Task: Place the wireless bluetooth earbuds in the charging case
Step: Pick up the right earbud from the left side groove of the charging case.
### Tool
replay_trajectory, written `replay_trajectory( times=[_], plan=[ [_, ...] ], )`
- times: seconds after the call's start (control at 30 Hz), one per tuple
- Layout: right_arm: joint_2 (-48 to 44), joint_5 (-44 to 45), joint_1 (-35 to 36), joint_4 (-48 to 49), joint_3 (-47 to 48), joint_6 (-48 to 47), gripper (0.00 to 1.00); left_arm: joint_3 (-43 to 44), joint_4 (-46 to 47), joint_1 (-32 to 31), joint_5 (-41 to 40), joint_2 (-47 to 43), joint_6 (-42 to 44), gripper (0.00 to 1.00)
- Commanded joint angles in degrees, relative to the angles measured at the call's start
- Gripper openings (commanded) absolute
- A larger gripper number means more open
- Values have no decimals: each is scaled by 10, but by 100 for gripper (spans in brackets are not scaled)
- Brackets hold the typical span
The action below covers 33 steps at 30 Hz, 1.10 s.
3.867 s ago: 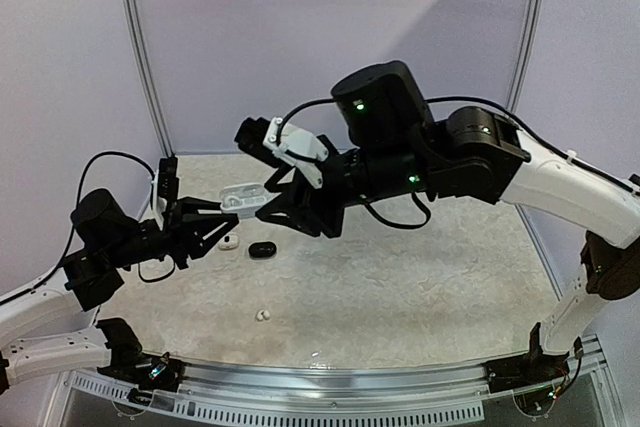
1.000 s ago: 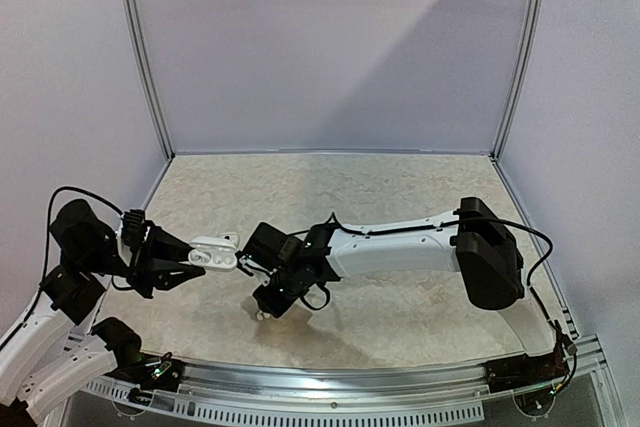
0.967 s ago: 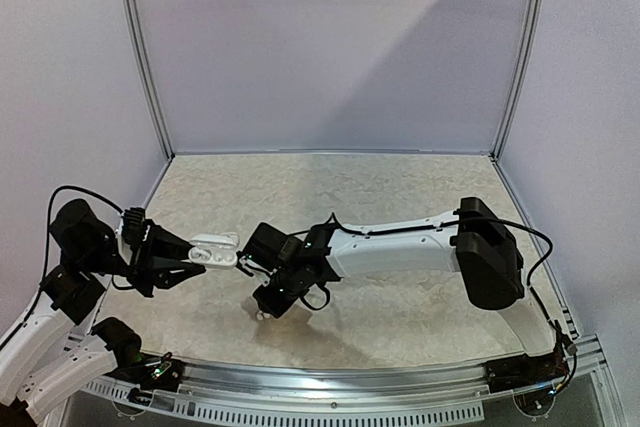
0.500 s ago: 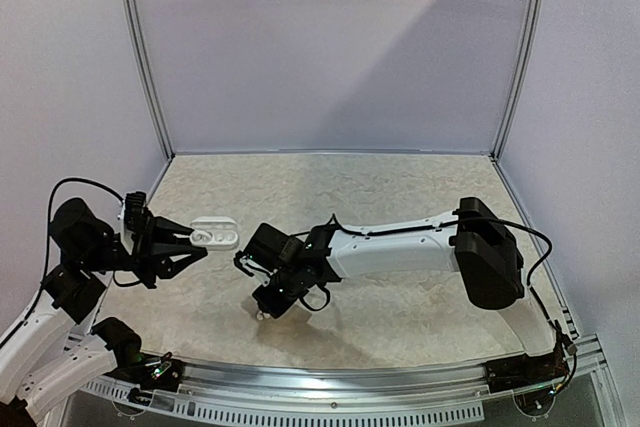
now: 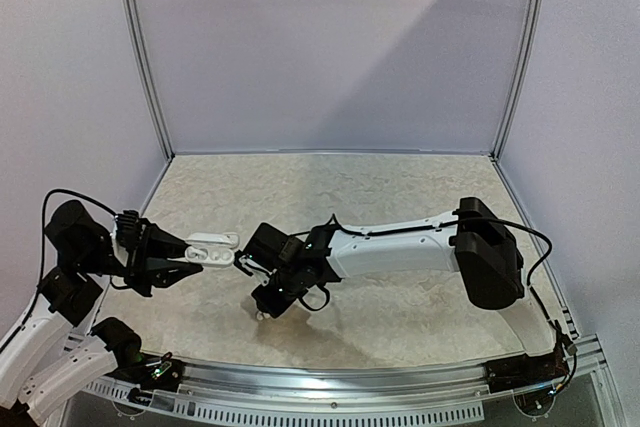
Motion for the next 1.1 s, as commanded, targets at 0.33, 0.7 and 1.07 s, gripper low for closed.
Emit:
replay_trajectory(
  times=[0.33,0.7,1.07],
  plan=[
    [-8,2,-11,21,-6,5,27,11,-17,-1,-1,13,6,0],
    [-234,108,-45,61,-127,-2,29,10,26,-2,-110,39,-78,0],
    [-415,189,8,-5,-107,-125,29,42,-36,-25,-83,94,39,0]
  ],
)
